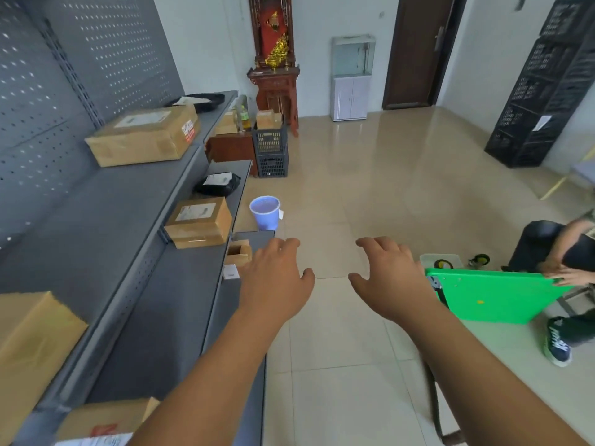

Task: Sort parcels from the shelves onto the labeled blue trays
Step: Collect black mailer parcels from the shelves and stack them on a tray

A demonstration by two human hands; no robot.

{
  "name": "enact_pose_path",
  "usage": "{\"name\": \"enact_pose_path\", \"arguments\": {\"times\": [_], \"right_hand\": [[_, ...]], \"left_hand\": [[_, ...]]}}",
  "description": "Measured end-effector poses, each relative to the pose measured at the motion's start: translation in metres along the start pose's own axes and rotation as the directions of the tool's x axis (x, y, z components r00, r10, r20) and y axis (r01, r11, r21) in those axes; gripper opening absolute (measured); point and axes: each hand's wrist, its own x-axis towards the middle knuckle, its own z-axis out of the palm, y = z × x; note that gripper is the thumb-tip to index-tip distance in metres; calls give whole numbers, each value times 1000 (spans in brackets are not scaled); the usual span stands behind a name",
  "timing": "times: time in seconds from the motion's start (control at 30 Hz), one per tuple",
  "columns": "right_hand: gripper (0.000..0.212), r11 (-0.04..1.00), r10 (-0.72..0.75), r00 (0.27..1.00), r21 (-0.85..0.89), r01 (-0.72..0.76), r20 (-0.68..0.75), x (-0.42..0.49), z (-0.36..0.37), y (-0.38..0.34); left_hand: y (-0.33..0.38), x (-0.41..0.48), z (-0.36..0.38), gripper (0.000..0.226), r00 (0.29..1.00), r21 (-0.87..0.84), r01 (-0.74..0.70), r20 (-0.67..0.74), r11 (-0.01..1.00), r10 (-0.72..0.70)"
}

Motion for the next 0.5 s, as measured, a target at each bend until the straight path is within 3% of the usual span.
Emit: {"name": "enact_pose_path", "arguments": {"times": [0.23, 0.5], "right_hand": [[59, 997, 76, 996, 0, -76, 36, 96, 14, 2], [61, 997, 57, 998, 41, -58, 30, 236, 23, 30]], "left_hand": [[-8, 119, 22, 54, 995, 13, -74, 74, 997, 73], [13, 258, 60, 54, 991, 44, -110, 86, 993, 106]]}}
